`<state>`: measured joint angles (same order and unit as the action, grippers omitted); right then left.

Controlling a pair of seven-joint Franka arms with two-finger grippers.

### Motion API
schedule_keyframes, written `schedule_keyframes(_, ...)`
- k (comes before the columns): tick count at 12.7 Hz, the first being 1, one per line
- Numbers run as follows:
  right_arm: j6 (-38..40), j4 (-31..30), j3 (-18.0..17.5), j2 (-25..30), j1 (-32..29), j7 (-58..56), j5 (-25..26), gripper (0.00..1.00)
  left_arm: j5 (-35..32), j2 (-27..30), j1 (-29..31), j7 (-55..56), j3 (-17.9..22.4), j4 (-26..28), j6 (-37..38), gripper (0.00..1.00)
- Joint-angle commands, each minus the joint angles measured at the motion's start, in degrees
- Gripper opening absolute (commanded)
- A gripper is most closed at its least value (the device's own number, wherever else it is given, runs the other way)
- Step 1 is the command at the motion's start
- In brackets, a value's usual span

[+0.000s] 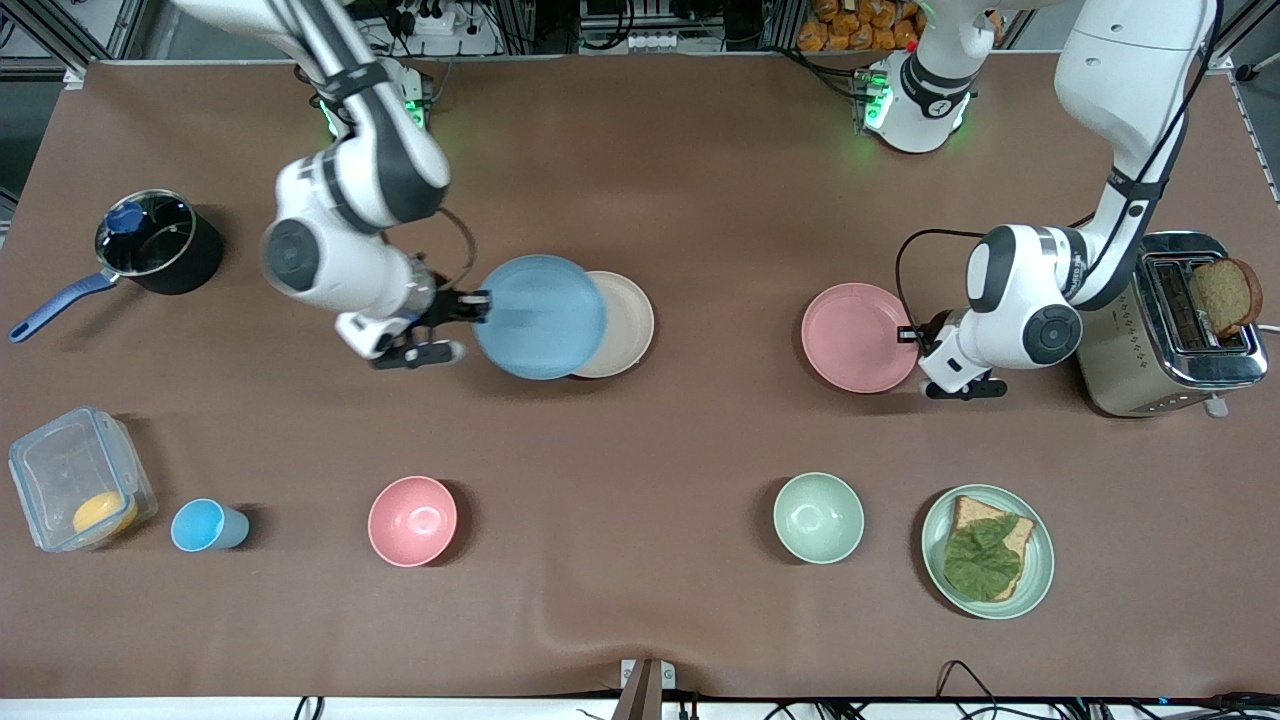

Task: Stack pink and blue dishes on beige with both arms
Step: 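Carry the blue plate onto the beige plate with the right gripper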

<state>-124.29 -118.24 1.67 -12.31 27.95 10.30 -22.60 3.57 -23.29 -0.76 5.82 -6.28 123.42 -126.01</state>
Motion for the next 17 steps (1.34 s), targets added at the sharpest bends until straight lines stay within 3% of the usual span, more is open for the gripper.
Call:
schedule_keyframes(1, -3.7, 0.0, 0.9, -3.0, 5.1, 2.8, -2.0, 0.00, 1.4, -0.4, 0.1, -0.6, -0.3, -0.8, -0.5, 0.00)
schedule_keyframes(3, -7.4, -0.2, 1.0, -5.6, 7.8, 3.1, -4.2, 0.00, 1.5, -0.1, 0.0, -0.6, -0.3, -2.0, 1.0, 0.00)
schedule_keyframes(9, -7.7, -0.3, 1.0, -9.1, 7.8, 3.1, -4.2, 0.00, 3.9, 0.3, -0.2, 0.8, -1.8, -10.6, 14.1, 0.00)
schedule_keyframes(10, -7.5, -0.2, 0.9, -9.4, 7.8, 3.1, -4.3, 0.16, 3.9, 0.4, -0.2, 1.7, -2.5, -11.8, 16.0, 0.00)
schedule_keyframes(11, -7.6, -0.3, 1.0, -9.5, 8.0, 3.1, -4.3, 0.99, 3.9, 0.4, -0.1, 3.0, -2.9, -13.0, 18.0, 0.00)
schedule_keyframes(17, -7.1, 0.7, 1.6, -6.1, 7.3, 2.8, -3.8, 1.00, 3.9, 2.4, -0.3, 7.9, -5.4, -15.5, 22.5, 0.00)
